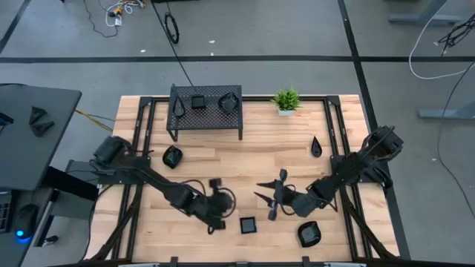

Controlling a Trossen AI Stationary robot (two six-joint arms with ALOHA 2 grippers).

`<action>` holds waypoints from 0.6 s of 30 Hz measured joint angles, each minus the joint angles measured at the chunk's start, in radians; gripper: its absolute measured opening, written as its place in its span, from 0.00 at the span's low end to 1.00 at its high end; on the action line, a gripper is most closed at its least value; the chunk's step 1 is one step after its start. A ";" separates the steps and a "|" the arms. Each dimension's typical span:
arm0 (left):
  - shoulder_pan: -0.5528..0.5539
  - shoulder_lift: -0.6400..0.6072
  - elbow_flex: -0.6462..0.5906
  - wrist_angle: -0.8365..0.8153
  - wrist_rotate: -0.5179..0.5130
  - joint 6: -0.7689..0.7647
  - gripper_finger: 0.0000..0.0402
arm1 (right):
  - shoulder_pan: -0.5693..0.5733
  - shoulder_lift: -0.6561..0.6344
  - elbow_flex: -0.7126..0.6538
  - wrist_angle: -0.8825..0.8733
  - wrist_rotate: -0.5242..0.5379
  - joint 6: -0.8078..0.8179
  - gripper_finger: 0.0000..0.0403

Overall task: Pick & Place Mini shaped plates
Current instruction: Stack the black square plate on top of the black square plates on the shelf

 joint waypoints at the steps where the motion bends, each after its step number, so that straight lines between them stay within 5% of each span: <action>1: 0.005 0.021 0.000 0.051 0.056 0.026 0.03 | 0.013 0.000 0.000 0.002 0.000 0.022 0.37; 9: 0.003 0.124 0.000 0.359 0.299 0.073 0.04 | 0.138 -0.047 0.000 0.003 0.000 0.108 0.37; 14: -0.047 0.195 0.002 0.572 0.316 0.204 0.05 | 0.209 -0.098 0.000 -0.003 0.001 0.077 0.37; 18: -0.088 0.250 0.035 0.592 0.271 0.225 0.13 | 0.251 -0.123 0.000 -0.001 0.002 0.063 0.37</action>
